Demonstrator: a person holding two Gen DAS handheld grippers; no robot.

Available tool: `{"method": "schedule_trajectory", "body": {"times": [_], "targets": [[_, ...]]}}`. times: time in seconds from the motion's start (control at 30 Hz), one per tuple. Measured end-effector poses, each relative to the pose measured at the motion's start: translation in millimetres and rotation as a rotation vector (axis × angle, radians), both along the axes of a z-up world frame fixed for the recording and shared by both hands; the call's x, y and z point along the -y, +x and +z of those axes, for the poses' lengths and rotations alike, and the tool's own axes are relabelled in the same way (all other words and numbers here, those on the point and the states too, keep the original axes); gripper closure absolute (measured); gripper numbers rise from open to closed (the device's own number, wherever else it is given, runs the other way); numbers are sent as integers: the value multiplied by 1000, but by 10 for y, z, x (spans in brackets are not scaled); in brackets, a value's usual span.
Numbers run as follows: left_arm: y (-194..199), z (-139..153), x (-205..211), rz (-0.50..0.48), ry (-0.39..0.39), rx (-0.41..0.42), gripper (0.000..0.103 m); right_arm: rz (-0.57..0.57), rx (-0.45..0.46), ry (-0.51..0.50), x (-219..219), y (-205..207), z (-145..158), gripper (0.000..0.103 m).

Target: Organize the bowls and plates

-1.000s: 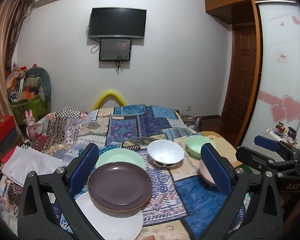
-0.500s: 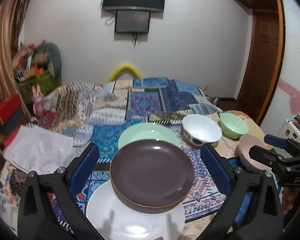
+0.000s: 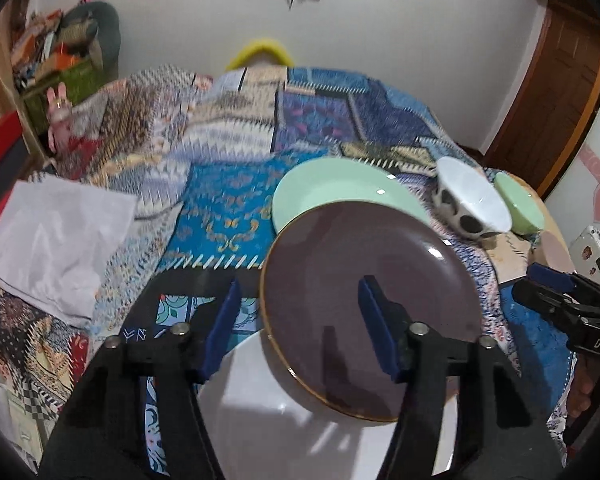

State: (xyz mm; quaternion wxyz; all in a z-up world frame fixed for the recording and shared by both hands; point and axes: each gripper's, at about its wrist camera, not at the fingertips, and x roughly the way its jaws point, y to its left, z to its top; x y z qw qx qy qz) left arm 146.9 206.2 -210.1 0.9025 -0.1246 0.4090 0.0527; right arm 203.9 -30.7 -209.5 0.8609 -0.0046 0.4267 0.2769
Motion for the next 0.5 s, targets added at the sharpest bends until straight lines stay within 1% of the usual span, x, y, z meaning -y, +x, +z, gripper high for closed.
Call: {"method": "schedule_trajectory", "body": {"times": [0.1, 0.13, 0.2, 0.3, 0.37, 0.5], "targets": [[83, -102, -99, -16, -38, -35, 53, 11, -23, -6, -55, 42, -76, 42], [103, -125, -122, -17, -40, -40, 53, 13, -28, -7, -69, 56, -100, 45], [159, -194, -171, -20, -46, -61, 59, 14, -45, -9, -98, 91, -142, 51], [216, -276, -218, -38, -74, -88, 64, 15, -83, -7, -109, 129, -224, 59], [249, -319, -236, -40, -83, -96, 66, 18, -110, -6, -117, 151, -279, 63], [288, -374, -229, -53, -90, -111, 72, 27, -142, 0, -130, 153, -342, 72]]}}
